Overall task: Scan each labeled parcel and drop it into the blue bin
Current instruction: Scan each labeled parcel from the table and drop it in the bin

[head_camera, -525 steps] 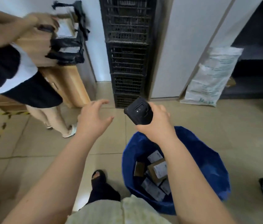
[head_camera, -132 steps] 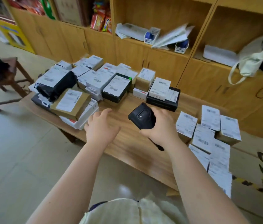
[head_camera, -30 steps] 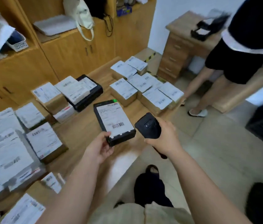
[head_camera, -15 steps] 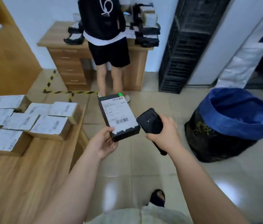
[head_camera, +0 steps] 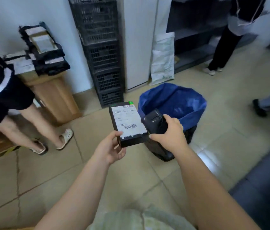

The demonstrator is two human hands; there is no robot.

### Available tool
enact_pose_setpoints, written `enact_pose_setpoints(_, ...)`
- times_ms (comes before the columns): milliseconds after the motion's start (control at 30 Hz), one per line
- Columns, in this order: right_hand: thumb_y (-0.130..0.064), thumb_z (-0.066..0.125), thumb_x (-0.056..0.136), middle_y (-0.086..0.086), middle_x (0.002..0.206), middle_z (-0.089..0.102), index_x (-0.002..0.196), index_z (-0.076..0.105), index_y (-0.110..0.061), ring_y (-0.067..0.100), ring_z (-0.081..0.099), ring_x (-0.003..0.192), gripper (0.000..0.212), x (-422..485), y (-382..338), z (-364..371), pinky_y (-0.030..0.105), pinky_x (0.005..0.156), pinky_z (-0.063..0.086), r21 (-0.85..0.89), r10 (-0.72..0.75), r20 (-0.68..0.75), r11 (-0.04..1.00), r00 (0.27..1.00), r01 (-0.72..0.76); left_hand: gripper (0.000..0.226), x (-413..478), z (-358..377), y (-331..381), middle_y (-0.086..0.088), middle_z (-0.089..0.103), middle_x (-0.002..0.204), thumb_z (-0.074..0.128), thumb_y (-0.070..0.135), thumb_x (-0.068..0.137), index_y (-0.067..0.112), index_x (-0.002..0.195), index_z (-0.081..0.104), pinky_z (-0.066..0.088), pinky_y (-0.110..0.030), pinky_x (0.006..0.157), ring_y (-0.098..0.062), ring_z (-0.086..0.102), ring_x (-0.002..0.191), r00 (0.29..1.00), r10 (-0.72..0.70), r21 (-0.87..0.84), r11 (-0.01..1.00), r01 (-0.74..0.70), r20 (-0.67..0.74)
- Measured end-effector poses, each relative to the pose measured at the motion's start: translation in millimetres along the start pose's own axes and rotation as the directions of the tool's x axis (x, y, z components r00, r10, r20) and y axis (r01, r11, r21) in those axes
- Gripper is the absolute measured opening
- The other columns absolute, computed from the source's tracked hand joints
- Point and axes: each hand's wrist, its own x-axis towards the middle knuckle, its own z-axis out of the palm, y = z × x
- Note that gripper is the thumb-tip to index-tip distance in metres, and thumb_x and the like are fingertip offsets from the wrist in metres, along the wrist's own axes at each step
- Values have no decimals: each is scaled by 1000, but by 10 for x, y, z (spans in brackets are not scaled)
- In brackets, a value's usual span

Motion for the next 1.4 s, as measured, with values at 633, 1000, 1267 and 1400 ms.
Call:
enact_pose_setpoints(633, -35, 83, 68, 1, 121, 46, 130, 51, -27, 25, 45, 119, 70, 2407, 534, 168, 43, 97, 47, 217, 503, -240, 861, 830, -459, 23, 2673, 1770, 1529, -8, 67, 91, 71, 6, 86, 7, 107, 63, 54, -33, 78, -21, 63, 83, 950, -296, 414, 880, 231, 101)
enact_pose_setpoints(1000, -30, 88, 65, -1, 117, 50, 126, 56, -26, 20, 51, 113, 70, 3437, 1326, 166, 35, 95, 45, 368, 637, -224, 756, 738, -541, 22, 4041, 2708, 1341, -1, 69, 94, 66, 6, 91, 19, 108, 66, 52, -30, 67, -15, 65, 84, 962, -272, 655, 727, 207, -2)
enact_pose_setpoints(1267, -33, 88, 68, 4, 133, 46, 143, 47, -22, 24, 44, 128, 86, 4476, 2119, 383, 32, 100, 39, 336, 679, -32, 698, 733, -632, 38, 4888, 2932, 1000, -5, 74, 108, 66, 2, 91, 14, 127, 63, 59, -31, 77, -18, 71, 91, 962, -268, 738, 640, 214, -47)
enact_pose_setpoints(1400, -30, 87, 70, 5, 139, 43, 148, 42, -19, 26, 41, 132, 91, 4944, 2662, 865, 35, 107, 38, 382, 763, 49, 582, 644, -718, 47, 5668, 3014, 768, -3, 73, 113, 68, 2, 90, 15, 133, 58, 57, -29, 77, -18, 71, 97, 960, -258, 762, 599, 246, -107)
